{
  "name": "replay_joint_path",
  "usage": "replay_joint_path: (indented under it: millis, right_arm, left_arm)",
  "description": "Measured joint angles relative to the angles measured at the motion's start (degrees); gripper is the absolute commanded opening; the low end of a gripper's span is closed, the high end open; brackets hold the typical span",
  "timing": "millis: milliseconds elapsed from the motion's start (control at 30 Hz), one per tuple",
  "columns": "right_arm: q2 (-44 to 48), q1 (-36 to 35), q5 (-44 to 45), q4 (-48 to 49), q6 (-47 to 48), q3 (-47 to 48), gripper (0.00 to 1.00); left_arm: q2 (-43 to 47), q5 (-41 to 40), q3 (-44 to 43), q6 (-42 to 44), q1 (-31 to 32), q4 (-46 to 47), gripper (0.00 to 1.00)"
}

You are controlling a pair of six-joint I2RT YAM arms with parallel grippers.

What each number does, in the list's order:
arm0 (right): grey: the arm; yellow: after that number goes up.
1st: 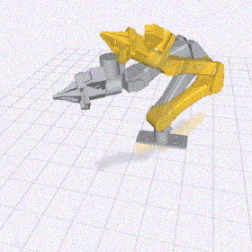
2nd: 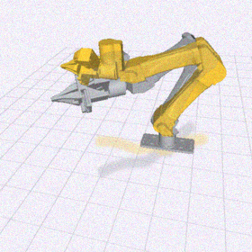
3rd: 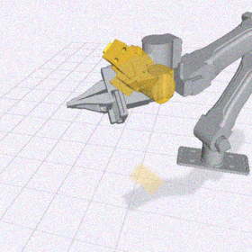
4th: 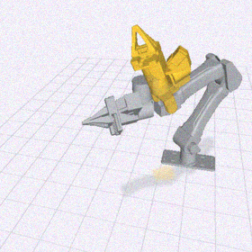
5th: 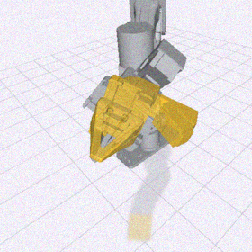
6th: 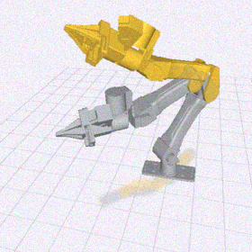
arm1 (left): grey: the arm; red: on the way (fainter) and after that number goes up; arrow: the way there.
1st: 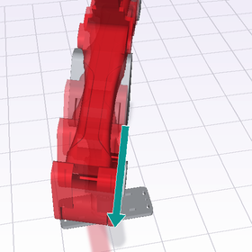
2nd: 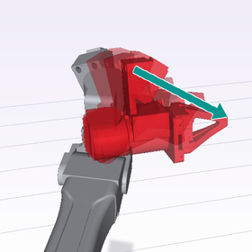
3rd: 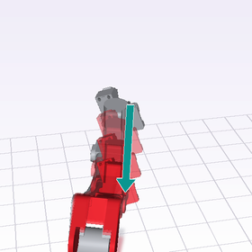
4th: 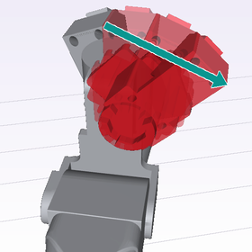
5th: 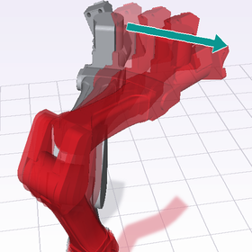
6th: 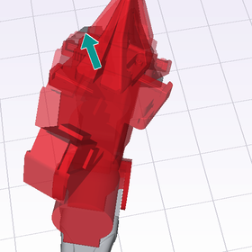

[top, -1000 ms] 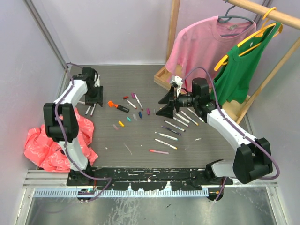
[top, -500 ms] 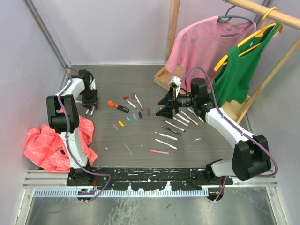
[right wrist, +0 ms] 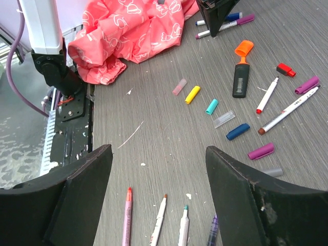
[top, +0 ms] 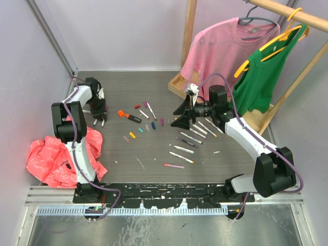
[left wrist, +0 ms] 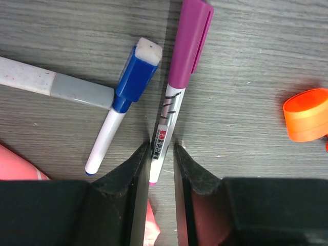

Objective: Open the pen caps
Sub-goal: Pick up the pen from the center of the board.

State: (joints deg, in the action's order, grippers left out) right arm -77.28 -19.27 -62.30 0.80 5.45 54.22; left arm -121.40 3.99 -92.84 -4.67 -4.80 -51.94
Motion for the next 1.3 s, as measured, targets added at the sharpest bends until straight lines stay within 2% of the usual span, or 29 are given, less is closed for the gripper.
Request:
replay_joint_path:
  millis: [467, 800, 1100, 1233, 1300]
  right_arm:
    - [-0.13, 0.26, -1.05, 0.02, -0.92, 0.02, 0.77]
    - [-1.01, 0.26, -1.73, 0.0, -1.97, 0.44, 0.77]
    - [-1.01, 0.26, -3.61, 1.27, -4.79, 0.57, 0.74]
    - [-0.61, 0.26, -4.55, 7.56, -10.99, -0.46, 0.75]
    - [0.83, 0.26, -4.79, 12.13, -15.1, -2.58, 0.76]
  left_arm:
    - [-0.15, 0.31, -0.11, -0.68, 0.9, -0.44, 0.01]
    - [1.4, 0.28, 0.15, -0.44, 3.69, -0.35, 0.0]
    - [16.22, 1.9, 4.0, -1.16, 6.27, 1.49, 0.0]
    - [26.08, 7.17, 8.15, -4.0, 8.52, 6.47, 0.0]
    - [33.2, 12.13, 13.44, -7.15, 9.62, 12.41, 0.0]
